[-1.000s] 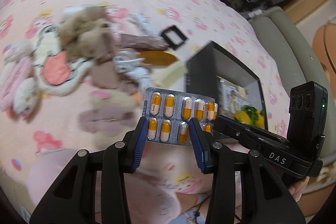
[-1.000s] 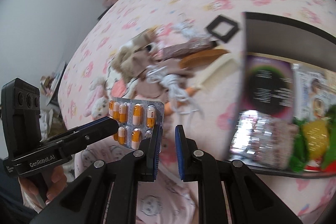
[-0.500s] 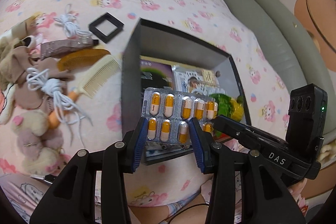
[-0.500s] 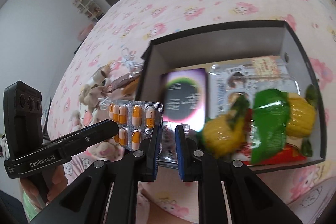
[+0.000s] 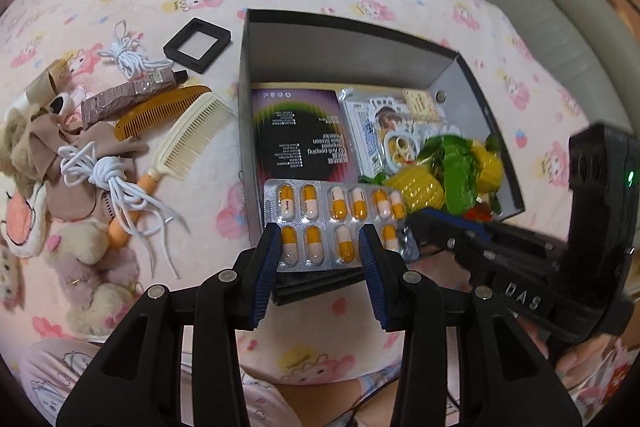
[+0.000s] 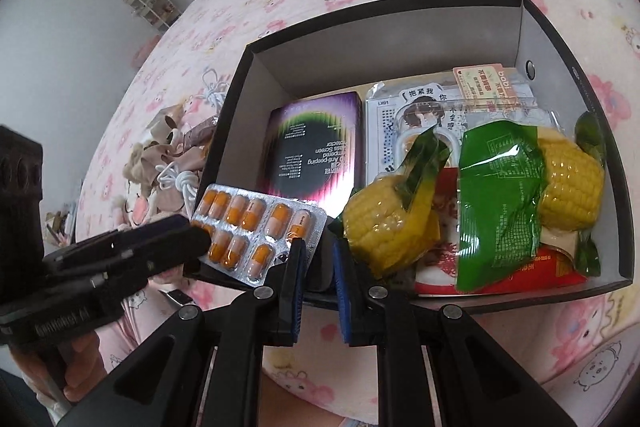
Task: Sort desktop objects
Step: 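Carry the orange-capsule blister pack with the left gripper to the box, then lower the blister pack onto the silver pill pack and open the left gripper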
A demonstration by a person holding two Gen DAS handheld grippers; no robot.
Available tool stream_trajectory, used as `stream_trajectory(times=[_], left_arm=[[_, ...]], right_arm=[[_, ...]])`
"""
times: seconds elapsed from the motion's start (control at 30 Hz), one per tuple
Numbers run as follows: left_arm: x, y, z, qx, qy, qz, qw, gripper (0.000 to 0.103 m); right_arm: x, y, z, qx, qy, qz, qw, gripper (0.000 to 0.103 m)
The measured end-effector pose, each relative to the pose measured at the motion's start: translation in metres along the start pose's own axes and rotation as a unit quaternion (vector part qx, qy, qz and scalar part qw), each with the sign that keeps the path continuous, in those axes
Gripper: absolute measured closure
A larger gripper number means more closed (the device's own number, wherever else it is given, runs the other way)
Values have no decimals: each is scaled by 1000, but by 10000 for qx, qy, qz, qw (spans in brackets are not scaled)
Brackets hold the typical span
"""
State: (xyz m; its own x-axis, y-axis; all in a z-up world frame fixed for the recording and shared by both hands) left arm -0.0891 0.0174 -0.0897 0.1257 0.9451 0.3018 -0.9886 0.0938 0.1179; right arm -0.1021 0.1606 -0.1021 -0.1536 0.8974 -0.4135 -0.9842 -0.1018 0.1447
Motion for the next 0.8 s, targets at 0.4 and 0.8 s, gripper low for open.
stream_trajectory(times=[0.4, 0.8], left_arm=[[6, -5, -3, -147, 143, -184, 9996, 63], [21, 3, -18, -230, -138, -458, 9986, 63]], right_arm=[[4, 1, -3, -110, 12, 137, 9998, 90], [1, 5, -3, -141, -104, 299, 9994, 90]])
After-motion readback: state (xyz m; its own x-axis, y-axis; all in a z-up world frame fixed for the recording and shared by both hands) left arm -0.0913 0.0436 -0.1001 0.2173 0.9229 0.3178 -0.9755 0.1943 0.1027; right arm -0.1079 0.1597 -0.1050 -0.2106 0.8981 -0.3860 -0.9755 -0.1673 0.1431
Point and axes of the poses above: each gripper's, at about its wrist camera, not at the fingertips, and z roughly against the way its jaws point, x to its right, y to its top, the point moved 4 cm from there along -z, roughly the way its jaws point, and after that the axes turned 15 degrees about -x, right-handed, at the moved point
